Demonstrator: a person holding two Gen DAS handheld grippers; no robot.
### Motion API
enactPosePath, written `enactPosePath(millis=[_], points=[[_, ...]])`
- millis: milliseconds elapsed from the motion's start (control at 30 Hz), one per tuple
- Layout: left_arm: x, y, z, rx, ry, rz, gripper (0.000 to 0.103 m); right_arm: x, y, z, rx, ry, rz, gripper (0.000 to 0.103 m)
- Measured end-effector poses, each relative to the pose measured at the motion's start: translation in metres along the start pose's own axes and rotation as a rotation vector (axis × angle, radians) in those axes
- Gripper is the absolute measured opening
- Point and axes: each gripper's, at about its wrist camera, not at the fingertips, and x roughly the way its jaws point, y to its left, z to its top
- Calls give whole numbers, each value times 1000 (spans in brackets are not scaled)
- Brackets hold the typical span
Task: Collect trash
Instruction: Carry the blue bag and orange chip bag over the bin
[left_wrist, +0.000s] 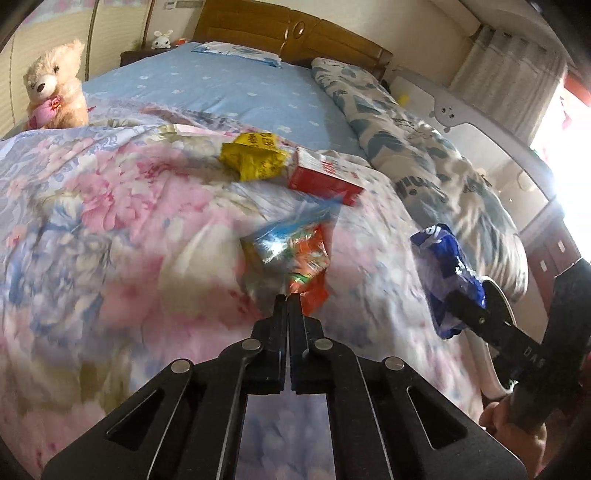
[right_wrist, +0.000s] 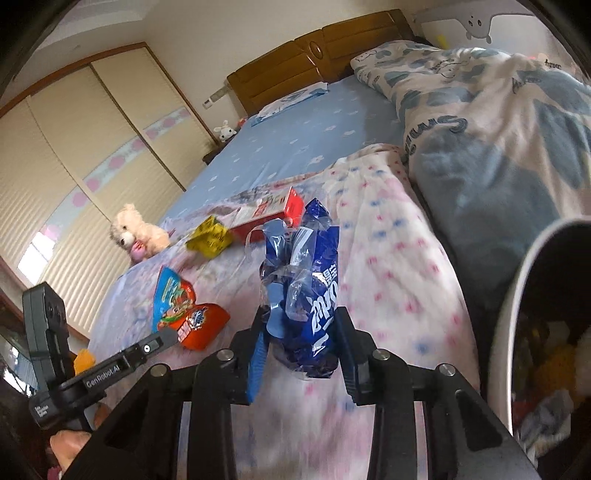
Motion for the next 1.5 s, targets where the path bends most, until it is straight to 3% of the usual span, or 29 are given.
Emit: enactPosePath(millis=[567, 900, 1500], points=[[-53, -26, -48, 59, -39, -37, 0, -54, 6, -49, -11, -26, 27, 35], [-63, -58, -63, 120, -41, -48, 0, -83, 7, -58, -25, -68, 32, 35], [-62, -109, -80, 226, -16, -77, 0, -129, -31, -73, 18, -115, -18, 35]])
